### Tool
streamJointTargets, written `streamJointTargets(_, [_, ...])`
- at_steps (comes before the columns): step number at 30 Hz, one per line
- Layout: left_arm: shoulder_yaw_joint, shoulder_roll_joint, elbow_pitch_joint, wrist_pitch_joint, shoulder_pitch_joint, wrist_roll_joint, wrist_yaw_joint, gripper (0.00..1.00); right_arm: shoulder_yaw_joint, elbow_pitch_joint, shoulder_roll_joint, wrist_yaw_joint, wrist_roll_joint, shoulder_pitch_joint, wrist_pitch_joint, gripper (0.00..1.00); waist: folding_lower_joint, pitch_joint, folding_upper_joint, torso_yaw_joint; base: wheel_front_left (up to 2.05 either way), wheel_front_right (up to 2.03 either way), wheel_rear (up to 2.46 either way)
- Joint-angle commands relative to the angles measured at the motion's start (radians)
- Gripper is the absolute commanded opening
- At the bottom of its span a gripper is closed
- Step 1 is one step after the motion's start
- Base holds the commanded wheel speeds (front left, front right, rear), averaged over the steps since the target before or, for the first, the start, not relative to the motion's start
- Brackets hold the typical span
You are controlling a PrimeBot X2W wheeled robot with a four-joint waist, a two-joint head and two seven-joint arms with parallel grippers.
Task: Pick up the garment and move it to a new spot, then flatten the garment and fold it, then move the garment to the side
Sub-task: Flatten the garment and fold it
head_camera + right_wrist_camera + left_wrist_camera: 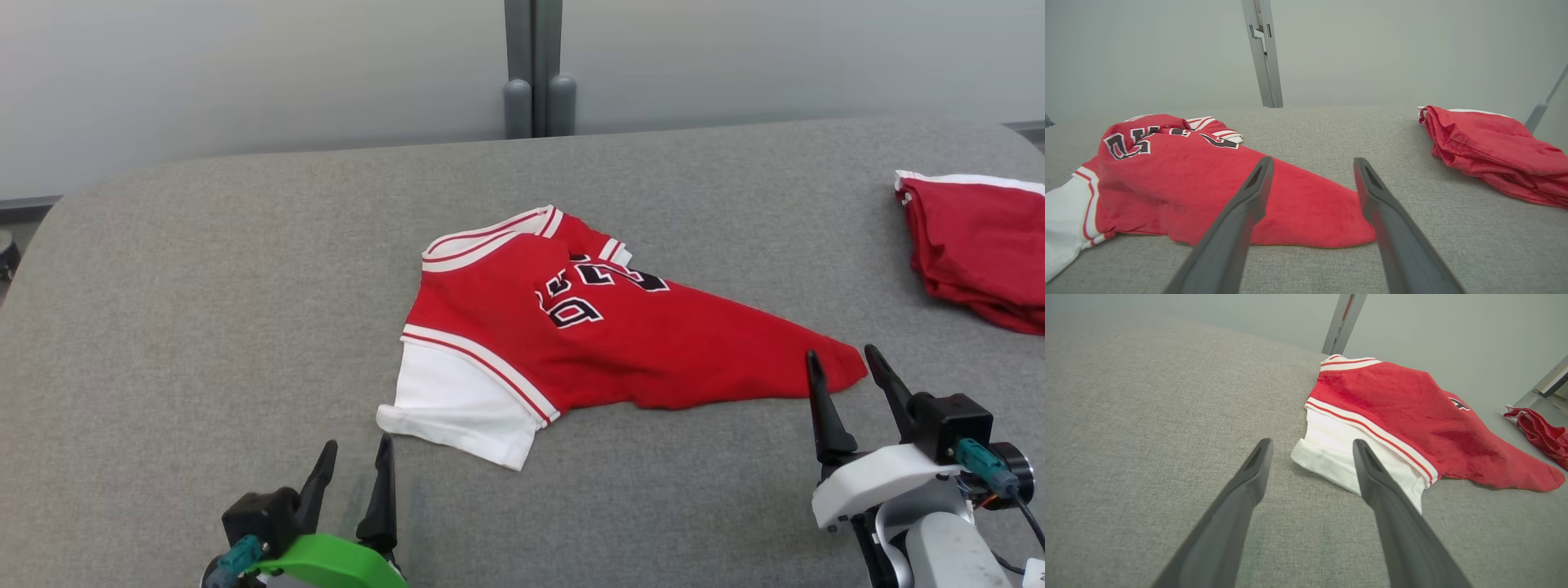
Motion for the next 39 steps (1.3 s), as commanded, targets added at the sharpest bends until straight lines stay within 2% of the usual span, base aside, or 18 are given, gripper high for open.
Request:
streamJointTargets(1, [-0.009, 0.007, 0.020, 0.009, -0.034, -0.004, -0.005, 1.00, 0.001, -0.004, -0.004, -0.002, -0.002, 0.006, -0.004, 1.00, 0.0000, 0.011, 0.0000, -0.012, 0.00, 0.00, 0.00])
streamJointTargets(12, [-0.019, 0.030, 0.226, 0.017, -0.182, -0.047, -0.007, 1.00, 0.008, 0.004, -0.004, -0.002, -0.017, -0.030, -0.004, 1.00, 0.0000, 0.085, 0.0000, -0.075, 0.00, 0.00, 0.00])
streamJointTargets(20, [-0.038, 0.028, 0.329, 0.001, -0.253, -0.057, -0.009, 1.00, -0.011, 0.004, -0.004, -0.002, -0.027, -0.048, -0.005, 1.00, 0.0000, 0.122, 0.0000, -0.092, 0.00, 0.00, 0.00])
streamJointTargets(21, [-0.041, 0.028, 0.339, 0.002, -0.259, -0.059, -0.009, 0.91, -0.012, 0.004, -0.004, -0.002, -0.028, -0.049, -0.005, 1.00, 0.0000, 0.124, 0.0000, -0.093, 0.00, 0.00, 0.00])
streamJointTargets(22, [-0.046, 0.027, 0.349, 0.003, -0.264, -0.062, -0.008, 0.73, -0.013, 0.005, -0.004, -0.002, -0.028, -0.051, -0.005, 1.00, 0.0000, 0.126, 0.0000, -0.093, 0.00, 0.00, 0.00])
streamJointTargets(23, [-0.052, 0.026, 0.355, 0.001, -0.266, -0.065, -0.008, 0.59, -0.014, 0.005, -0.004, -0.002, -0.029, -0.052, -0.005, 1.00, 0.0000, 0.128, 0.0000, -0.093, 0.00, 0.00, 0.00])
streamJointTargets(24, [-0.059, 0.025, 0.360, 0.000, -0.269, -0.070, -0.008, 0.49, -0.017, 0.005, -0.004, -0.002, -0.031, -0.054, -0.005, 1.00, 0.0000, 0.130, 0.0000, -0.092, 0.00, 0.00, 0.00])
streamJointTargets(31, [-0.093, 0.030, 0.342, -0.006, -0.291, -0.094, -0.009, 0.28, -0.051, 0.029, -0.004, -0.002, -0.061, -0.071, -0.005, 1.00, 0.0000, 0.138, 0.0000, -0.080, 0.00, 0.00, 0.00])
streamJointTargets(33, [-0.091, 0.035, 0.330, -0.007, -0.295, -0.094, -0.009, 0.18, -0.065, 0.046, -0.004, -0.002, -0.078, -0.080, -0.005, 1.00, 0.0000, 0.139, 0.0000, -0.077, 0.00, 0.00, 0.00])
streamJointTargets(34, [-0.085, 0.036, 0.319, -0.007, -0.296, -0.091, -0.009, 0.09, -0.074, 0.060, -0.004, -0.002, -0.093, -0.083, -0.005, 1.00, 0.0000, 0.140, 0.0000, -0.074, 0.00, 0.00, 0.00])
streamJointTargets(35, [-0.080, 0.036, 0.308, -0.007, -0.295, -0.087, -0.009, 0.03, -0.083, 0.073, -0.004, -0.002, -0.104, -0.086, -0.004, 1.00, 0.0000, 0.141, 0.0000, -0.072, 0.00, 0.00, 0.00])
streamJointTargets(36, [-0.074, 0.036, 0.293, -0.007, -0.291, -0.083, -0.009, 0.00, -0.096, 0.088, -0.004, -0.002, -0.120, -0.091, 0.002, 1.00, 0.0000, 0.142, 0.0000, -0.068, 0.00, 0.00, 0.00])
streamJointTargets(39, [-0.045, 0.040, 0.242, -0.007, -0.266, -0.072, -0.009, 0.00, -0.131, 0.131, -0.003, -0.002, -0.156, -0.106, 0.017, 1.00, 0.0000, 0.144, 0.0000, -0.054, 0.00, 0.00, 0.00])
